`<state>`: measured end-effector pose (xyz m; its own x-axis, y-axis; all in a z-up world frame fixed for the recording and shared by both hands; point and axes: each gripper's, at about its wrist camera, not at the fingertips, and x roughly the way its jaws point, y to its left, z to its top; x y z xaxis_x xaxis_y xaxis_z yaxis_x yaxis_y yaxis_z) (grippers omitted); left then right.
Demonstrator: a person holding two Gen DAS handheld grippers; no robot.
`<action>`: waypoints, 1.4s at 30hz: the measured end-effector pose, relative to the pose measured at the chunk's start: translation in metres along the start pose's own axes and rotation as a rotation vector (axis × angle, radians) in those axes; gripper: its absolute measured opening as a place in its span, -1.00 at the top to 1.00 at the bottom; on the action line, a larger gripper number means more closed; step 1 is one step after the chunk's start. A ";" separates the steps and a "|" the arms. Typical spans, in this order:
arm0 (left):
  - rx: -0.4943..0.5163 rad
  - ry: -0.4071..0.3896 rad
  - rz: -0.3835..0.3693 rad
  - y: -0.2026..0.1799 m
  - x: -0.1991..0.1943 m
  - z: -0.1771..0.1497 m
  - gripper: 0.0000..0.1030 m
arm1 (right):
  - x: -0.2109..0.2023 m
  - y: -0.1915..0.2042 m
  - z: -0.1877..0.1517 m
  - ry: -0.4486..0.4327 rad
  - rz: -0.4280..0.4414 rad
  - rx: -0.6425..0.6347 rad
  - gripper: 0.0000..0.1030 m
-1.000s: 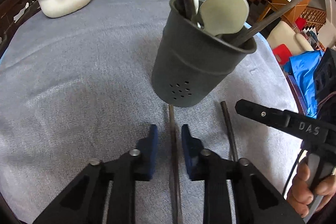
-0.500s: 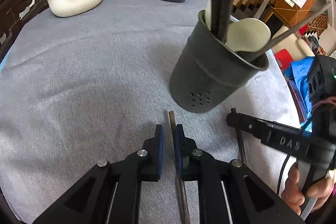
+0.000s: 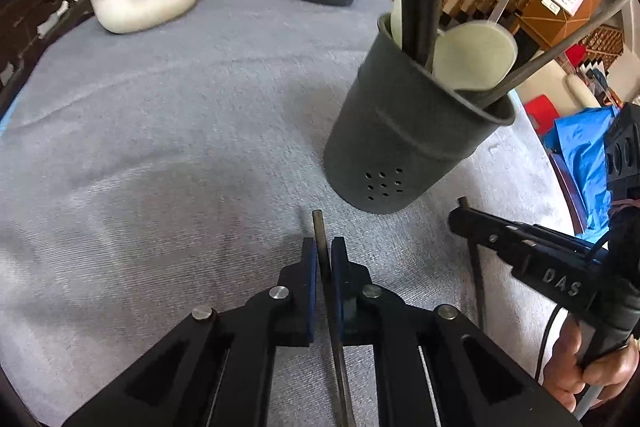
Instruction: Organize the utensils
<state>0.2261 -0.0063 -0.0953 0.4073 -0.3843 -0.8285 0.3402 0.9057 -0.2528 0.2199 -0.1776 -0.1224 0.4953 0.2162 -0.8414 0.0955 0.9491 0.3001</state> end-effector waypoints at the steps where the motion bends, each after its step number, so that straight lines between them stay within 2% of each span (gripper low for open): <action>1: -0.001 -0.011 0.008 0.001 -0.004 -0.001 0.86 | -0.004 -0.001 0.000 -0.021 0.013 0.004 0.83; 5: 0.002 -0.056 0.054 0.002 -0.024 -0.006 0.86 | -0.019 -0.003 -0.006 -0.076 0.051 0.012 0.83; 15: 0.065 -0.124 0.183 -0.015 -0.045 -0.014 0.86 | -0.031 0.000 -0.019 -0.125 0.102 0.040 0.83; 28: 0.061 -0.123 0.226 -0.017 -0.034 -0.004 0.86 | -0.025 -0.002 -0.022 -0.170 0.204 0.075 0.79; 32: 0.057 -0.131 0.217 -0.015 -0.034 -0.002 0.86 | -0.028 -0.014 -0.023 -0.195 0.265 0.115 0.79; 42: 0.051 -0.134 0.262 -0.014 -0.029 -0.003 0.86 | -0.023 -0.051 -0.042 -0.235 0.393 0.168 0.75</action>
<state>0.2069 -0.0071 -0.0695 0.5943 -0.1619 -0.7878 0.2497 0.9683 -0.0106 0.1679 -0.2212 -0.1372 0.7014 0.4748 -0.5317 -0.0091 0.7518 0.6593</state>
